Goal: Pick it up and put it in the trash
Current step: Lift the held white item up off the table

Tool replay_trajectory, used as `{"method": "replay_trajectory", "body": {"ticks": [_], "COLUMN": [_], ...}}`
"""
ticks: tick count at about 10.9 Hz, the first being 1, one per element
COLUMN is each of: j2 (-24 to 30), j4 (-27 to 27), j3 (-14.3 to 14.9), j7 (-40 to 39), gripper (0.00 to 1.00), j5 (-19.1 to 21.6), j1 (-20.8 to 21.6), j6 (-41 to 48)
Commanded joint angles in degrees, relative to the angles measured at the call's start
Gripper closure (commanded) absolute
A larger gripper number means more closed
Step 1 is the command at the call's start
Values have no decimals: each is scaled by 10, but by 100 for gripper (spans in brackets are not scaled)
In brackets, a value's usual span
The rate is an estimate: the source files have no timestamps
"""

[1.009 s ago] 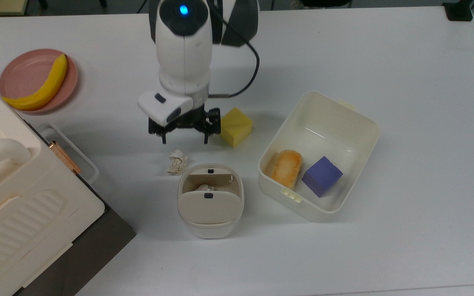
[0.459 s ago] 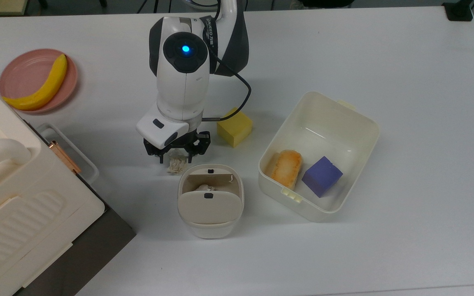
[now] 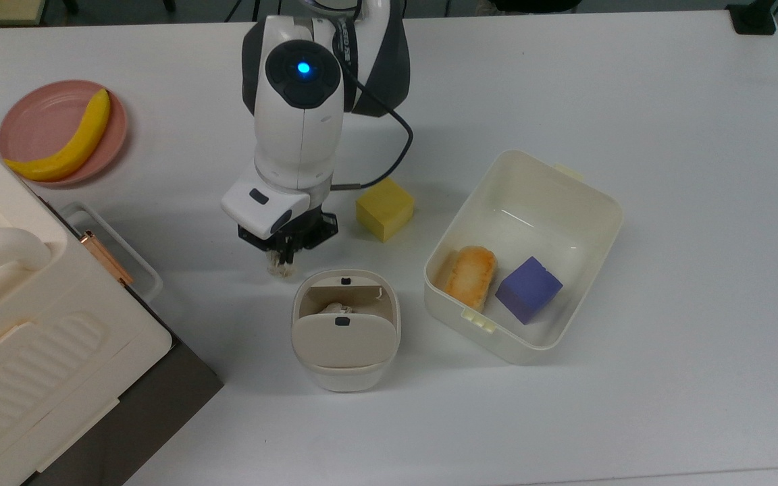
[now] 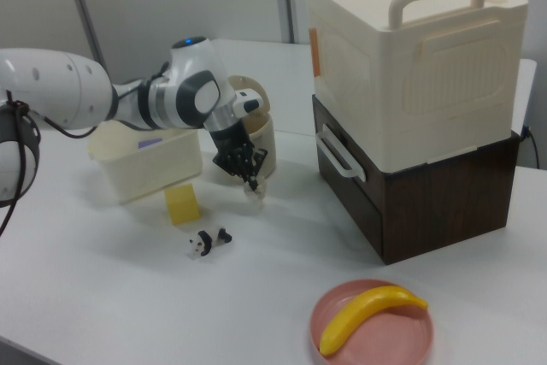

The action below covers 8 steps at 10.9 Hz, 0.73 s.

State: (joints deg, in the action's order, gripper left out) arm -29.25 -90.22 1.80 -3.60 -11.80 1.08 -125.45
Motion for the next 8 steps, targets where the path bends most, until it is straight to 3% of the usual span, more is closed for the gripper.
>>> {"method": "replay_trajectory", "body": {"ticks": [1, 2, 5, 6, 8], "j2": [52, 51, 49, 50, 36], "j4": [20, 51, 106, 113, 106], "j3": [7, 7, 7, 7, 5], "j7": [-77, -84, -43, 0, 78], "gripper": [100, 100, 100, 100, 100], "j5": [68, 108, 154, 169, 162], "j1": [13, 13, 13, 14, 30], "j6": [112, 143, 132, 83, -56]}}
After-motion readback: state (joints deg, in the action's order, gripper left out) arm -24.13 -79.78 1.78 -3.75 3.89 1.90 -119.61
